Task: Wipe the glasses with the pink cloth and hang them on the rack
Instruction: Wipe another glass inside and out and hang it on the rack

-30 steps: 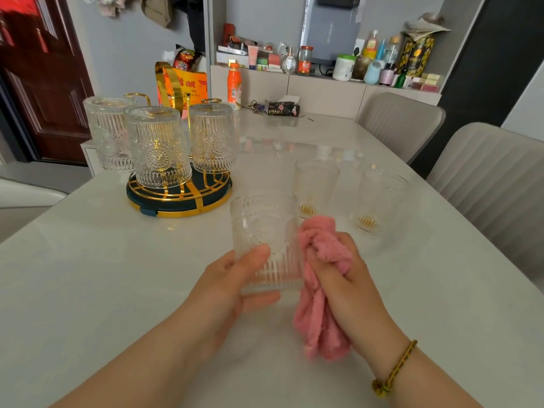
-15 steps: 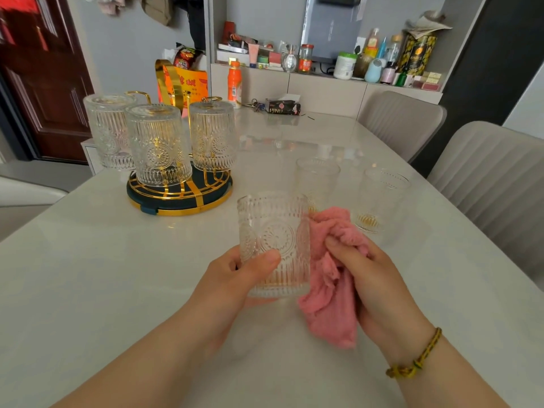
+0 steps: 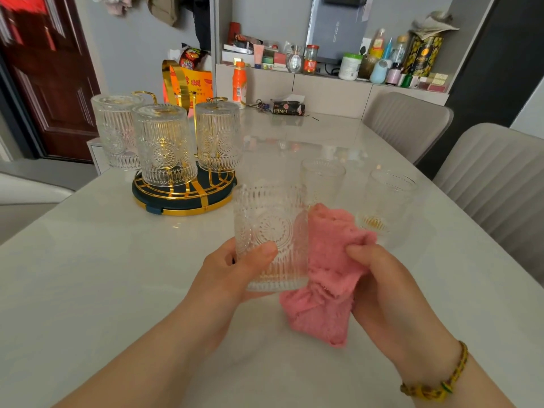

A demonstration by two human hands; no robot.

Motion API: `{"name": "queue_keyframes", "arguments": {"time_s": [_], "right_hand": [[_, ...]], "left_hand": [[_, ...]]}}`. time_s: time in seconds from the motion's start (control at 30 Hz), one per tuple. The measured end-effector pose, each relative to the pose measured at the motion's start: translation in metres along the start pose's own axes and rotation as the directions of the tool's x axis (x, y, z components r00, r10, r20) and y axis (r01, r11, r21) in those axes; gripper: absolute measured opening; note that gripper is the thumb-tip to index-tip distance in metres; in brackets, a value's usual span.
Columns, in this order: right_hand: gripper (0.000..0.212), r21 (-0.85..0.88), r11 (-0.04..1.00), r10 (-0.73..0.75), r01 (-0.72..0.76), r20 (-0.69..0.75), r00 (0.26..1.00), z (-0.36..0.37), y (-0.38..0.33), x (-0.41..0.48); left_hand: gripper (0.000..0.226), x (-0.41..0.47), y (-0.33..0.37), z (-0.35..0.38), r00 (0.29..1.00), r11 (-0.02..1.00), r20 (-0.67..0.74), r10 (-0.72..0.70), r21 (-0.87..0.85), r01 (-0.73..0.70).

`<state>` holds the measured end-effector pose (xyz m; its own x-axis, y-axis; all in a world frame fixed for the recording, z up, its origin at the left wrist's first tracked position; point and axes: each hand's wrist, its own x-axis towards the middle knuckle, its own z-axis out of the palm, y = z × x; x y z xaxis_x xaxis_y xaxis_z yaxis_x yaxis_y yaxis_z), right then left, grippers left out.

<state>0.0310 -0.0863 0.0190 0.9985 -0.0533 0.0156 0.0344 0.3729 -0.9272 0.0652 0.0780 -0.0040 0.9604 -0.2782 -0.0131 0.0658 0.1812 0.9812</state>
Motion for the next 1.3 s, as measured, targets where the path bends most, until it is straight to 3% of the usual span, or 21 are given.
{"name": "queue_keyframes", "arguments": {"time_s": [0.13,0.23,0.33,0.47,0.57,0.63,0.7,0.8,0.9,0.93,1.0,1.1,1.2,1.3], "right_hand": [[0.017,-0.188,0.966,-0.166,0.178,0.082,0.983,0.002,-0.001,-0.003],[0.029,-0.332,0.882,-0.319,0.334,0.101,0.942,0.006,0.006,-0.005],[0.027,-0.380,0.828,-0.394,0.413,0.132,0.910,0.011,0.013,-0.006],[0.023,-0.466,0.755,-0.515,0.461,0.015,0.857,0.007,0.015,-0.001],[0.018,-0.380,0.841,-0.455,0.385,-0.112,0.883,0.001,0.010,0.005],[0.008,-0.320,0.897,-0.346,0.304,-0.083,0.934,-0.003,0.010,0.007],[0.007,-0.372,0.891,-0.282,0.261,-0.002,0.959,-0.003,0.012,0.008],[0.017,-0.507,0.764,-0.400,0.400,0.115,0.909,0.007,0.018,0.001],[0.020,-0.617,0.545,-0.584,0.567,0.205,0.785,0.011,0.018,-0.003],[0.021,-0.624,0.534,-0.618,0.570,0.172,0.767,0.010,0.017,-0.004],[0.019,-0.595,0.616,-0.625,0.517,0.031,0.780,0.007,0.011,-0.004],[0.023,-0.451,0.804,-0.485,0.387,-0.122,0.866,0.005,0.004,-0.001],[0.010,-0.353,0.906,-0.282,0.235,-0.090,0.955,0.004,0.008,0.001],[0.020,-0.452,0.865,-0.255,0.216,-0.027,0.966,0.007,0.018,-0.002]], "left_hand": [[0.066,0.000,0.002,-0.002,1.000,1.000,-0.008,0.028,-0.002,-0.028],[0.068,-0.001,0.001,0.000,1.000,1.000,0.026,0.017,-0.020,-0.017],[0.067,-0.003,0.002,0.001,0.998,0.998,0.061,0.012,-0.054,-0.009],[0.065,-0.005,0.001,0.003,0.991,0.997,0.128,-0.029,-0.064,0.038],[0.060,-0.007,0.000,0.006,0.979,0.992,0.194,-0.058,-0.096,0.078],[0.051,-0.006,0.001,0.006,0.980,0.988,0.192,-0.060,-0.131,0.086],[0.028,-0.002,0.002,0.002,0.988,0.978,0.139,-0.063,-0.187,0.089],[0.021,0.004,0.002,-0.005,0.995,0.975,0.074,-0.069,-0.206,0.083],[0.054,0.004,-0.004,-0.003,0.990,0.994,0.117,-0.076,-0.072,0.085],[0.062,0.003,-0.005,-0.001,0.987,0.995,0.141,-0.077,-0.052,0.085],[0.067,0.001,-0.008,0.003,0.981,0.996,0.177,-0.076,-0.037,0.084],[0.070,0.000,-0.006,0.003,0.975,0.994,0.212,-0.063,-0.074,0.080],[0.054,0.001,-0.002,-0.001,0.985,0.991,0.167,-0.045,-0.116,0.065],[0.038,0.006,-0.002,-0.005,0.998,0.993,0.052,-0.040,-0.111,0.046]]}}
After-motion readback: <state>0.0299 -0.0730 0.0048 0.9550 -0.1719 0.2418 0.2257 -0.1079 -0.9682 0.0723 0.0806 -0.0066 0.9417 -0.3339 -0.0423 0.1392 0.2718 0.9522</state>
